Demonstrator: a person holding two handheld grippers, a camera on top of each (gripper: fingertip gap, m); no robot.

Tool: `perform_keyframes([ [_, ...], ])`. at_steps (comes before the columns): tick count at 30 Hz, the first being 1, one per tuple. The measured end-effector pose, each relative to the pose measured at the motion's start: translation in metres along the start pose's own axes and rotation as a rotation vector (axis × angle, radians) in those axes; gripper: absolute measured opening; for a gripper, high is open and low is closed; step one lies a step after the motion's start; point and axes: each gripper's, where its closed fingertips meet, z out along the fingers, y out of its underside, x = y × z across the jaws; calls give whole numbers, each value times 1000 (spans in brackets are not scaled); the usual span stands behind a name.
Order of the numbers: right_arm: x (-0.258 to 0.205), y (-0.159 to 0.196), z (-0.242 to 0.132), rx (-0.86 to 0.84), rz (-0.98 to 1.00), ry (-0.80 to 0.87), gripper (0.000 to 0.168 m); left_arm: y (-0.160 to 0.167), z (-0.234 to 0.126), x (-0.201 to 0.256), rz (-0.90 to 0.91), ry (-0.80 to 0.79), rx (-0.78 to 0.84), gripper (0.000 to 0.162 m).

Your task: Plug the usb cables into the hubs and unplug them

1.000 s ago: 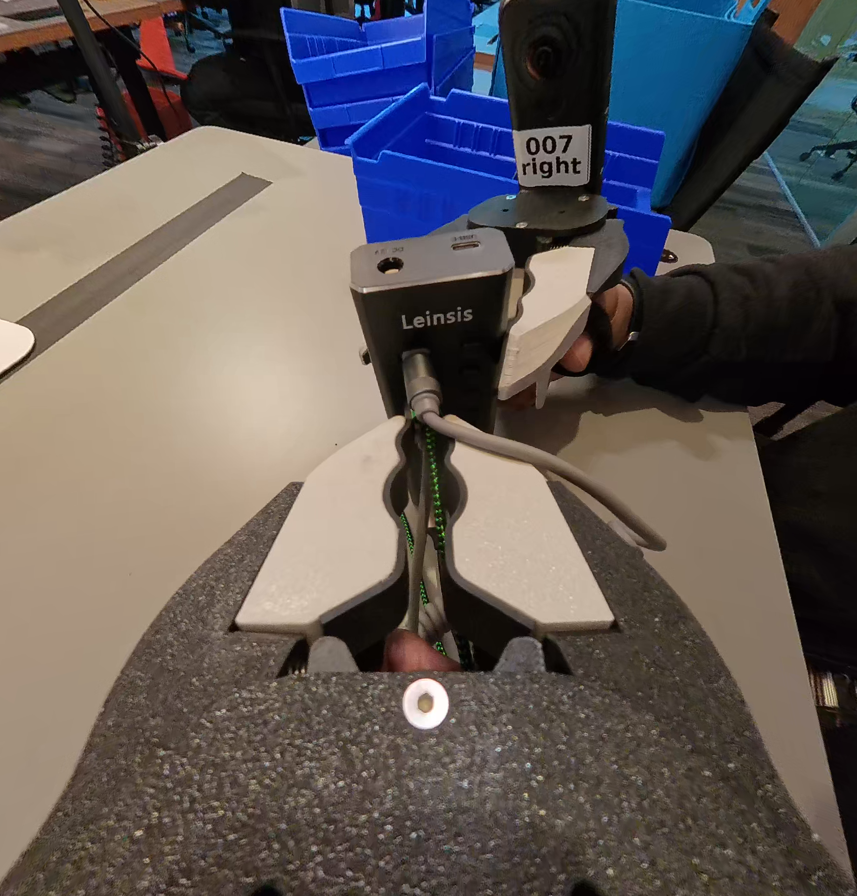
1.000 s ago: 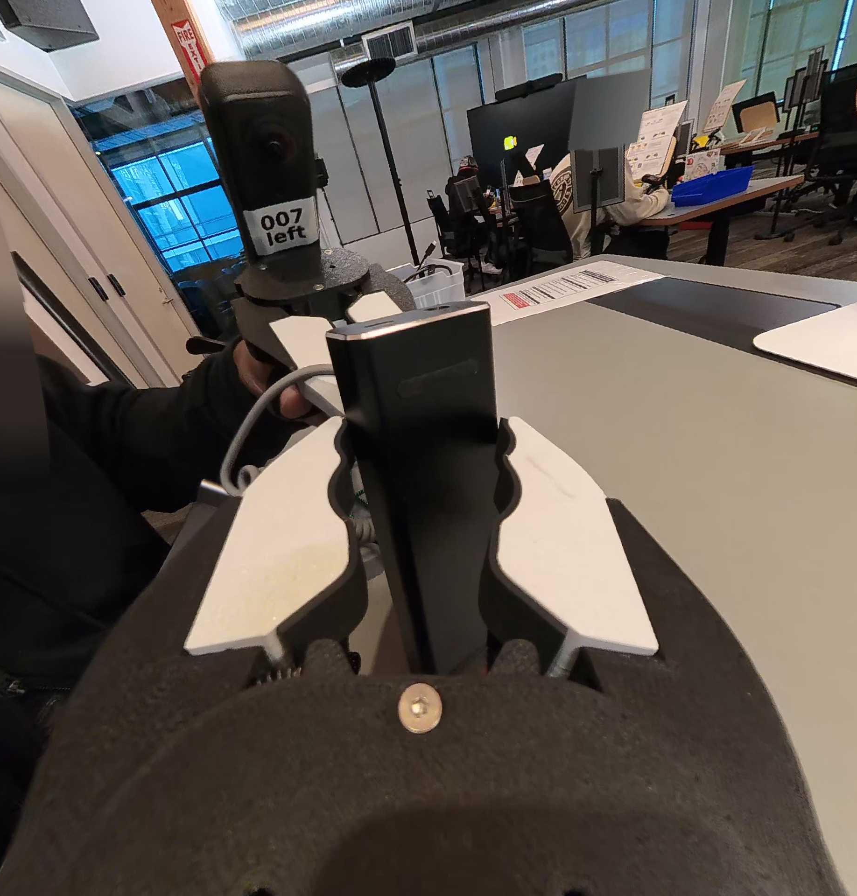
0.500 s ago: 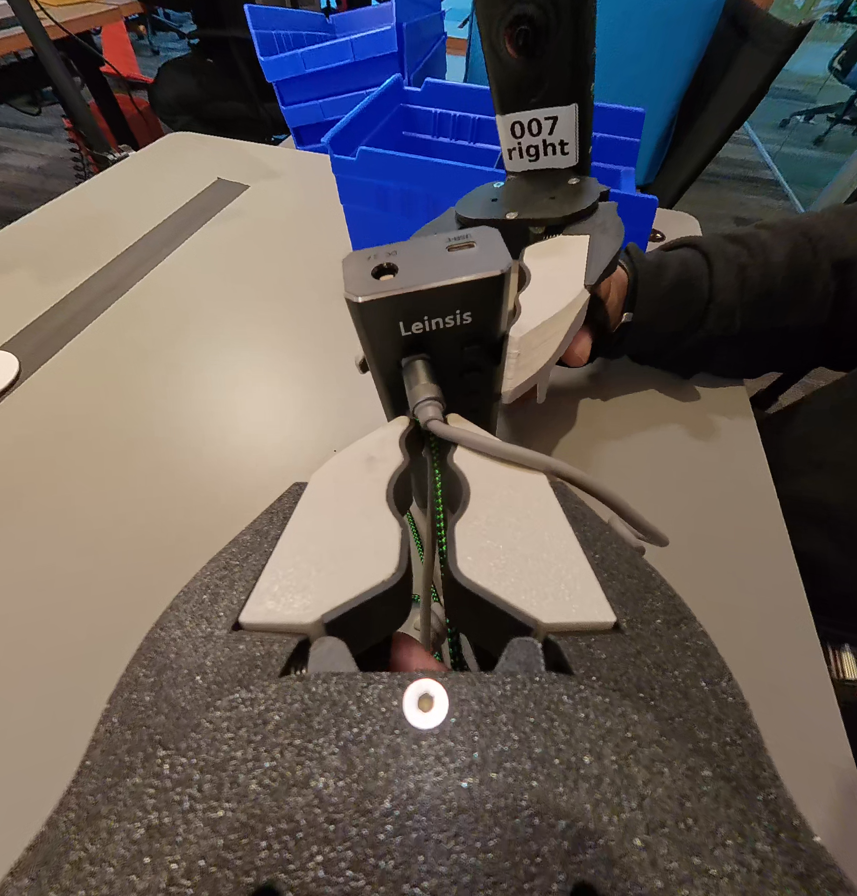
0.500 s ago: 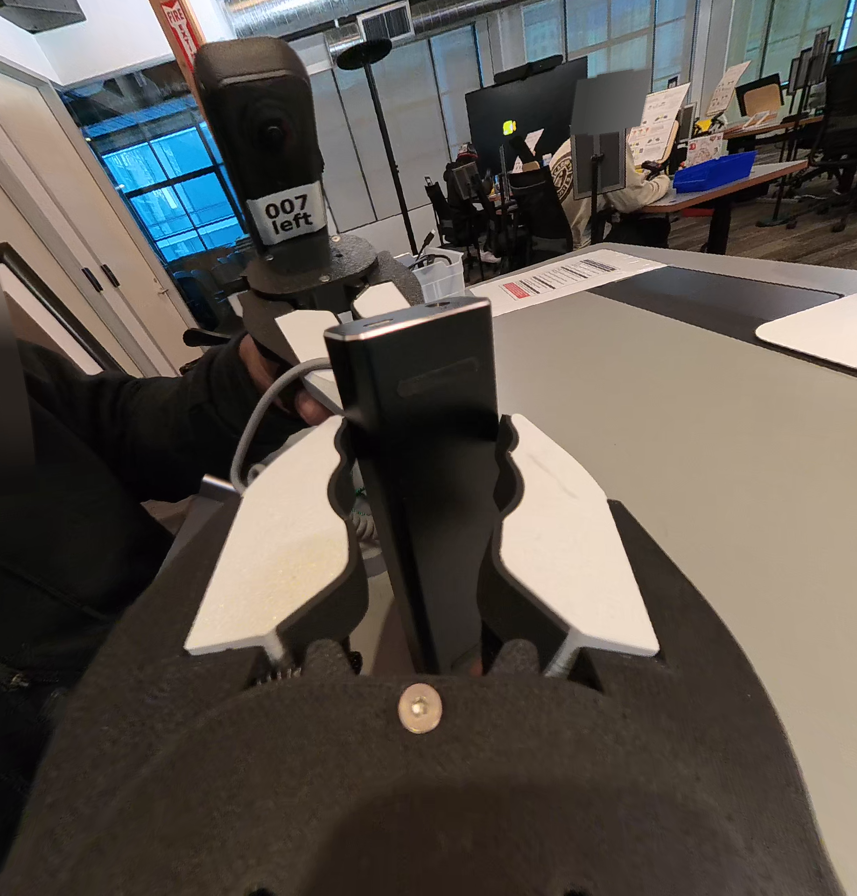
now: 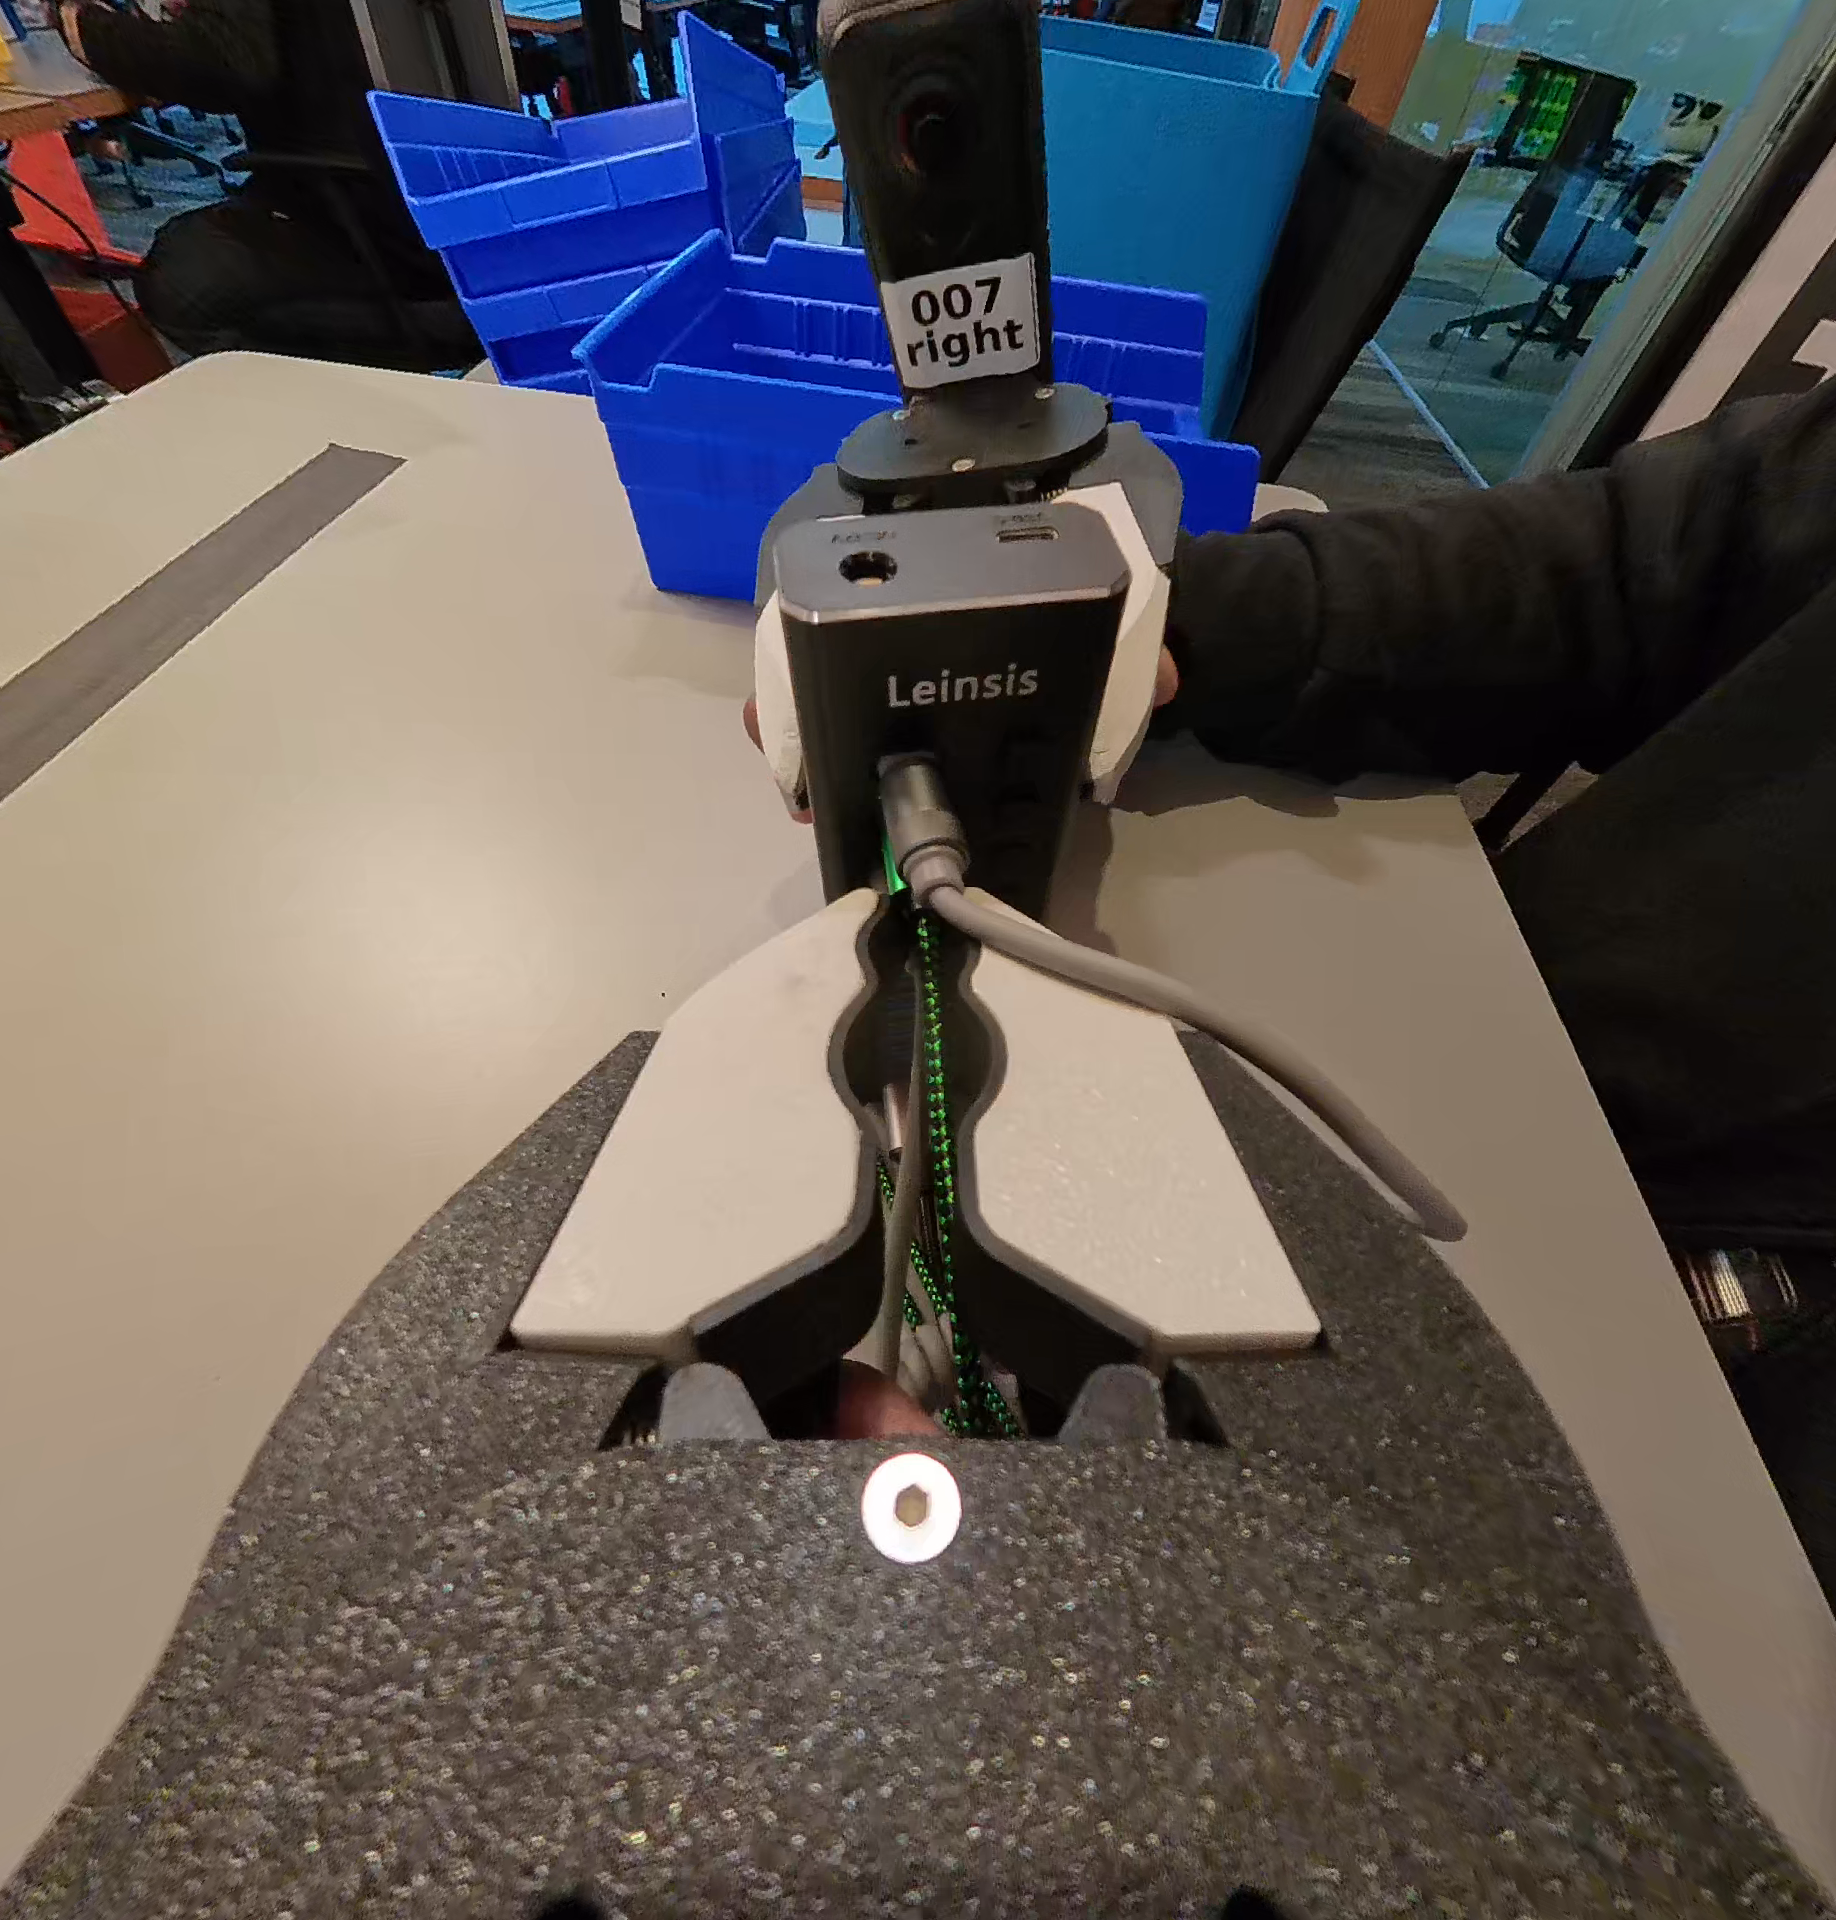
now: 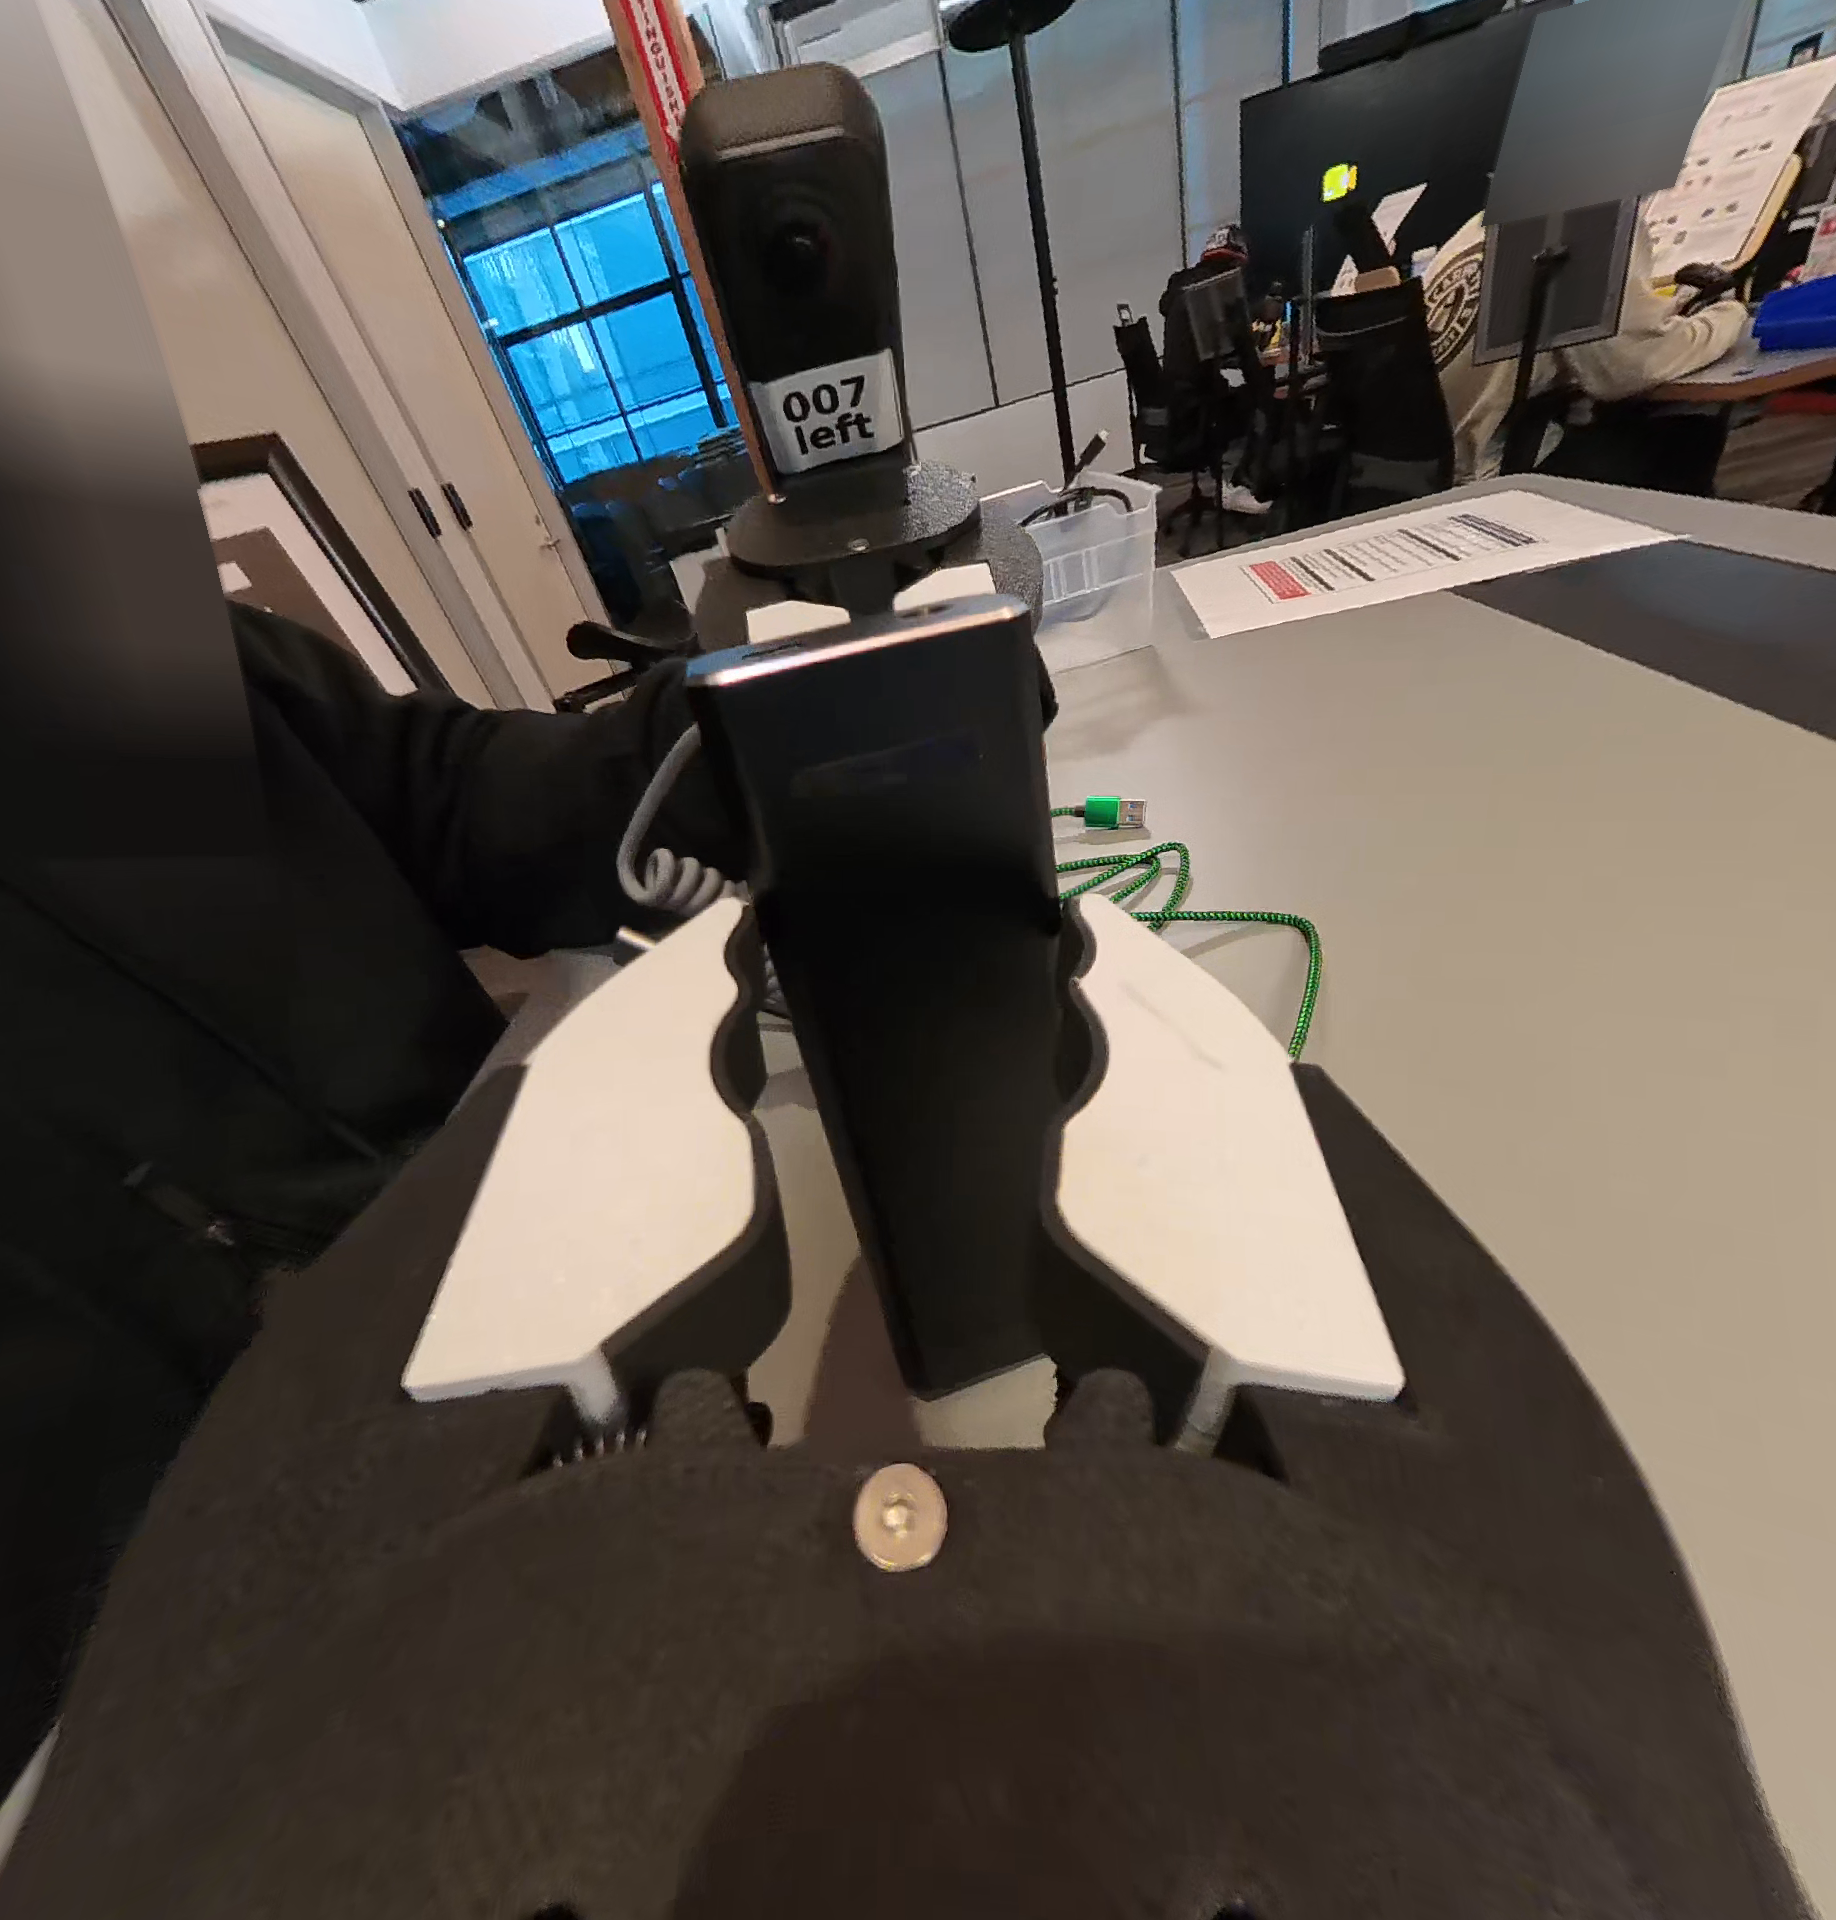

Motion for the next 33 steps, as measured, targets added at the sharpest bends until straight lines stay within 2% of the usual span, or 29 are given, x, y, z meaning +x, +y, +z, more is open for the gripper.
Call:
perform_keyframes([
  [7,-2,-14,1,39,-11,22,53,-16,-5,-1,-15,-12,42,6],
  [10,2,-10,3,11,-23,68,53,-13,-4,-7,-6,-67,3,6],
  [16,-3,7,10,-67,-27,47,53,-13,-4,-2,-18,-21,0,6],
  [23,3,-6,9,-40,-49,121,53,-9,-7,-8,-11,-55,6,7],
  [33,2,-1,4,-67,-81,97,56,-5,5,-2,26,-29,-23,6],
])
